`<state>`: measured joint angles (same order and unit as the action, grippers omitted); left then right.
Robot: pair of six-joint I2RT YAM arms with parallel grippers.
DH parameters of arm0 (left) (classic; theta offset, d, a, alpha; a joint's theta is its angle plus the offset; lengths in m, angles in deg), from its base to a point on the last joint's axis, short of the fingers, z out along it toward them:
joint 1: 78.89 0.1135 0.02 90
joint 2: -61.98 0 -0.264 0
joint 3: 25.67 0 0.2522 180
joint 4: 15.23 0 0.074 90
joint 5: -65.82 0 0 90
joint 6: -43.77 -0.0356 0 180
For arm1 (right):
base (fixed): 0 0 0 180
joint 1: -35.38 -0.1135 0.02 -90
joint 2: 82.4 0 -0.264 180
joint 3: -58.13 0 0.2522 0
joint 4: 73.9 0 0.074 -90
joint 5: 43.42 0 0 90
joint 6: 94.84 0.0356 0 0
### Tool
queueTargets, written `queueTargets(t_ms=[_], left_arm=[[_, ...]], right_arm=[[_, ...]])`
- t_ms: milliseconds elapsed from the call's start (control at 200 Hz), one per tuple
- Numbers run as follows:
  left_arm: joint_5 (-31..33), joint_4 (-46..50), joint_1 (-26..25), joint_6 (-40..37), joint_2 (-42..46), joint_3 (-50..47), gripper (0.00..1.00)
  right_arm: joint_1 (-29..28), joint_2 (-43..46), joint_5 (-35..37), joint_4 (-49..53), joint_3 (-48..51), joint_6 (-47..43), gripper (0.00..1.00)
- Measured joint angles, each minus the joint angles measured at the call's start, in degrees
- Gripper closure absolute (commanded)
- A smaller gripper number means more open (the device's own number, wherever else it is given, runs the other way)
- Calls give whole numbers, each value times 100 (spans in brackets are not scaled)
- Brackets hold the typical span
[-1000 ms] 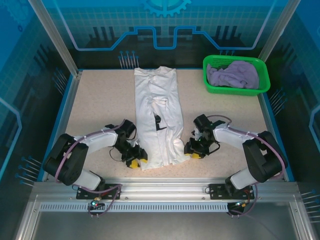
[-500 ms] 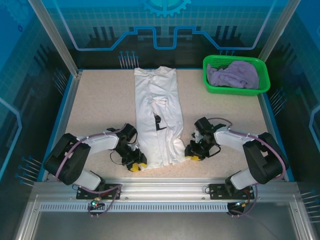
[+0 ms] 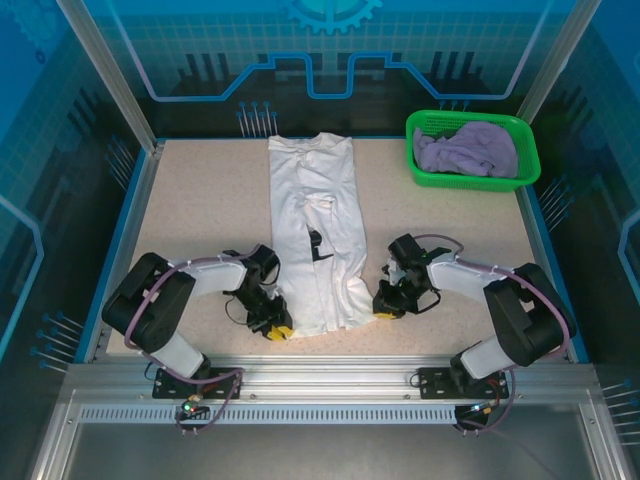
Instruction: Fold and stack the t-shirts
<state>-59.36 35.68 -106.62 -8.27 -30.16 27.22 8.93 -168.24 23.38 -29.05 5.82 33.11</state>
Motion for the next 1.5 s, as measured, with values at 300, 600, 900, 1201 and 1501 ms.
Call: queueTargets(t_ms=[300,600,900,1201,1501], left_arm=[[37,52,-7,-105,-125,168,100],[404,743,-55,-146,284,175,100],[507,1344,-74,-247,485,208,100],[612,2024,251,-542,896,914,98],[820,2223,1121,-682,439,2802,96]], right_arm=[[-2,0,15,98,59,46,100],[-800,767,-87,142,730,723,100],[-1025,1150,-35,341,960,1180,100],[-673,1427,422,1300,308,1113,100],[616,431,518,1921,-2055,699,100]])
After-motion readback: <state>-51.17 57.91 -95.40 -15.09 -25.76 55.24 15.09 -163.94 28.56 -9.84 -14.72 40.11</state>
